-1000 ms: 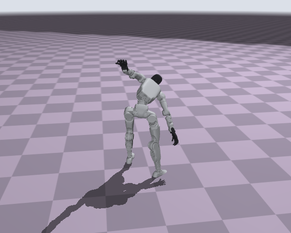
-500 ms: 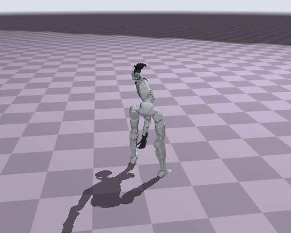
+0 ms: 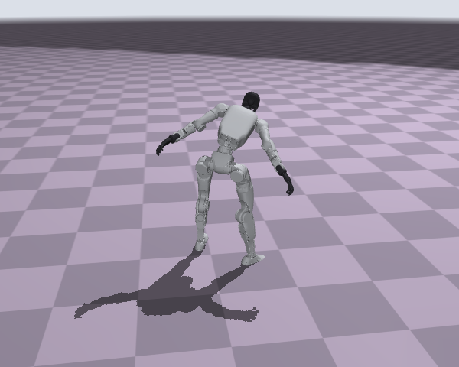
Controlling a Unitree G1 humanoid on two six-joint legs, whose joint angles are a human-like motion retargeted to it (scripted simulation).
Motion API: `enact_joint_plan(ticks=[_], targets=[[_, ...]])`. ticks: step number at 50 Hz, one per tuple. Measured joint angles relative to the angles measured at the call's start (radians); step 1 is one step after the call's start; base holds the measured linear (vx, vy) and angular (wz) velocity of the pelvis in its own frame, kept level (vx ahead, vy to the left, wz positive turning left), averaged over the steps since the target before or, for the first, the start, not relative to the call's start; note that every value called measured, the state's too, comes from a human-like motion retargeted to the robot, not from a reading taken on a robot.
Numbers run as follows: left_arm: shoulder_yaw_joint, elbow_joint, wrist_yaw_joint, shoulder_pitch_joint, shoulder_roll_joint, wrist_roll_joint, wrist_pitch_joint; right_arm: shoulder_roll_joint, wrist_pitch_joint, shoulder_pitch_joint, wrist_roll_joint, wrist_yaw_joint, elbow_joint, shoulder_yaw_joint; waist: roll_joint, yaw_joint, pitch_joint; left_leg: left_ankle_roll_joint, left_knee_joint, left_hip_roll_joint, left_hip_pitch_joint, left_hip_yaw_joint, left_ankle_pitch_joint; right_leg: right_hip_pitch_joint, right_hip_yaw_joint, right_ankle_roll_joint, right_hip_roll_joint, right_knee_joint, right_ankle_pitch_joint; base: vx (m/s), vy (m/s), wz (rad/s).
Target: Upper body actions
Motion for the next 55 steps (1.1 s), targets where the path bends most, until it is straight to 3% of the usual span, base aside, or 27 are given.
enact_joint_plan(ticks=[5, 12, 17, 25, 33, 43, 49, 55], targets=[[-0.015, -0.06, -0.008, -0.063, 0.041, -0.076, -0.053, 0.038, -0.049, 0.061, 0.081, 0.001, 0.025, 0.042, -0.135, -0.189, 0.0, -0.013, -0.01, 0.045, 0.071, 0.116, -0.021, -0.037, 0.101, 0.004, 0.019, 0.01, 0.022, 0.15, -0.03, -1.25], [-0.068, -0.096, 0.012, -0.221, 0.035, -0.144, -0.122, 0.032, -0.097, 0.122, 0.167, -0.007, 0.017, 0.144, -0.204, -0.448, 0.0, -0.032, -0.018, 0.094, 0.115, 0.249, -0.045, -0.119, 0.227, 0.025, 0.059, 0.011, 0.057, 0.28, 0.06, -1.13], [-0.16, -0.106, 0.078, -0.367, 0.01, -0.16, -0.231, 0.072, -0.104, 0.152, 0.172, -0.019, 0.018, 0.145, -0.17, -0.523, 0.0, -0.039, -0.02, 0.118, 0.071, 0.306, -0.061, -0.243, 0.303, 0.05, 0.09, 0.006, 0.087, 0.33, -0.04, -1.01], [-0.168, -0.171, 0.186, -0.573, -0.048, -0.172, -0.301, 0.12, -0.121, 0.145, 0.235, -0.065, 0.033, 0.213, -0.104, -0.651, 0.0, -0.062, -0.009, 0.121, -0.097, 0.417, -0.084, -0.52, 0.433, 0.068, 0.118, -0.005, 0.132, 0.4, 0.07, -0.53], [-0.223, -0.277, 0.24, -0.663, -0.036, -0.2, -0.379, 0.159, -0.118, 0.15, 0.256, -0.118, 0.074, 0.286, -0.11, -0.734, 0.0, -0.081, -0.015, 0.114, -0.197, 0.53, -0.103, -0.713, 0.538, 0.029, 0.17, 0.023, 0.133, 0.34, -0.06, -0.17], [-0.229, -0.289, -0.018, -0.692, -0.022, -0.201, -0.362, 0.182, -0.159, 0.123, 0.318, -0.184, 0.13, 0.374, -0.167, -0.824, 0.0, -0.093, -0.016, 0.105, -0.241, 0.607, -0.114, -0.802, 0.6, 0.031, 0.194, 0.023, 0.142, 0.16, -0.02, 0.04], [-0.203, -0.286, -0.018, -0.601, -0.014, -0.248, -0.37, 0.164, -0.159, 0.126, 0.326, -0.196, 0.138, 0.334, -0.143, -0.8, 0.0, -0.085, -0.009, 0.105, -0.218, 0.576, -0.107, -0.759, 0.595, 0.016, 0.189, 0.037, 0.126, -0.1, 0.09, -0.03], [-0.227, -0.25, -0.075, -0.397, 0.079, -0.28, -0.28, 0.095, -0.141, 0.144, 0.238, -0.175, 0.096, 0.259, -0.097, -0.783, 0.0, -0.07, -0.02, 0.116, -0.154, 0.509, -0.076, -0.644, 0.539, -0.003, 0.176, 0.077, 0.072, -0.18, 0.23, 0.08]])
